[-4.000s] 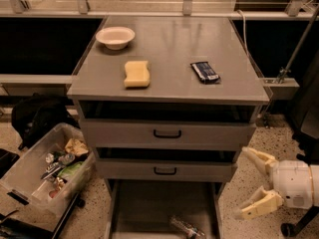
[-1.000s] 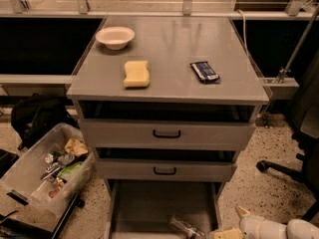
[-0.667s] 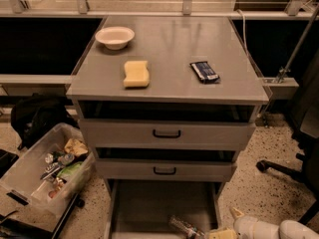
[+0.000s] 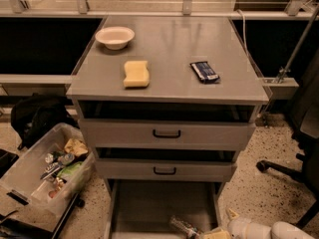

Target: Pick water bottle from bottom drawer and place on counter

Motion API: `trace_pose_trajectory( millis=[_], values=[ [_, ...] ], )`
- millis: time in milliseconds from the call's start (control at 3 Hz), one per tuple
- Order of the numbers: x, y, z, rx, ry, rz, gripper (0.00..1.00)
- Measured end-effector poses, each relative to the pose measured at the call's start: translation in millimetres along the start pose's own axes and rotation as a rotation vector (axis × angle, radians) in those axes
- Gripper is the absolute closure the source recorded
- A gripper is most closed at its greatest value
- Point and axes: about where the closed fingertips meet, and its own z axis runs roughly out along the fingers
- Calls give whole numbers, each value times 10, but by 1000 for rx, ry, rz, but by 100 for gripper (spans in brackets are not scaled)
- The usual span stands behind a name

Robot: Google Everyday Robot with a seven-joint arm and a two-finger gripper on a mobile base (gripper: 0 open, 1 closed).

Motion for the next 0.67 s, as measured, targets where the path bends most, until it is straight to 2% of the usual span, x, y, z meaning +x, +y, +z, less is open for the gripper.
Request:
trace_pose_trajectory(
  millis=[333, 667],
  values=[
    [29, -11, 45, 32, 14, -19, 0],
    [114, 243, 423, 43, 6, -80, 0]
  ],
)
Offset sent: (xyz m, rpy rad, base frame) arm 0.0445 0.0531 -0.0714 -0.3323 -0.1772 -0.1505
